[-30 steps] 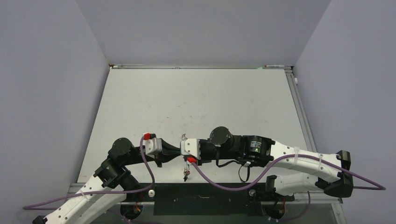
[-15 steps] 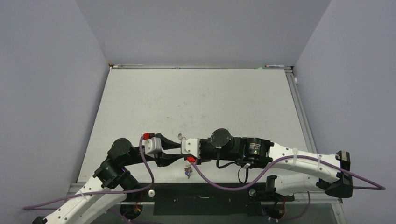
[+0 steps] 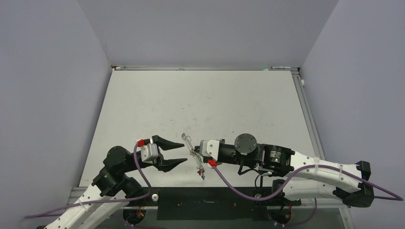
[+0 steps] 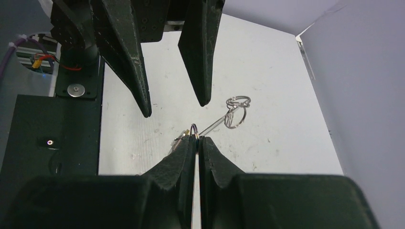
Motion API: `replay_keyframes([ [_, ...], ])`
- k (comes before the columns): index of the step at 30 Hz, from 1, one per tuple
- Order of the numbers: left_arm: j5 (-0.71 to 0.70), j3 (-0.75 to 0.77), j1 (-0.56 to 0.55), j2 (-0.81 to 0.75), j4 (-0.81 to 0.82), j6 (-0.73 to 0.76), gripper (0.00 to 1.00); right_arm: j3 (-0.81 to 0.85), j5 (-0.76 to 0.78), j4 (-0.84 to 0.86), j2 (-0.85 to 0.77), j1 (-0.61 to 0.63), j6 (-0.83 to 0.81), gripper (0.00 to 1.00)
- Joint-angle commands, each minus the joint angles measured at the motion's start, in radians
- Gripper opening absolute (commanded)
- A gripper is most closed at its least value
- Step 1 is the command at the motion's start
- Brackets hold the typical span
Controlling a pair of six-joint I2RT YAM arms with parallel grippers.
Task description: Put the keys on the keyring
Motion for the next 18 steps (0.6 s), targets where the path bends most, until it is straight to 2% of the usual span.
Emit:
replay_keyframes([
  [1,-0.032,-0.003,-0.001,0.018,0.049,0.007,0.49,-0.033,0.021,0.167,-0.038,0.007,0.047,0.05],
  [9,0.010,-0.003,-0.002,0.069,0.057,-0.006,0.49,-0.106,0.020,0.325,-0.085,0.011,0.105,0.05],
  [18,0.060,-0.003,-0.009,0.100,0.070,-0.025,0.49,-0.110,-0.007,0.381,-0.088,0.013,0.123,0.05],
])
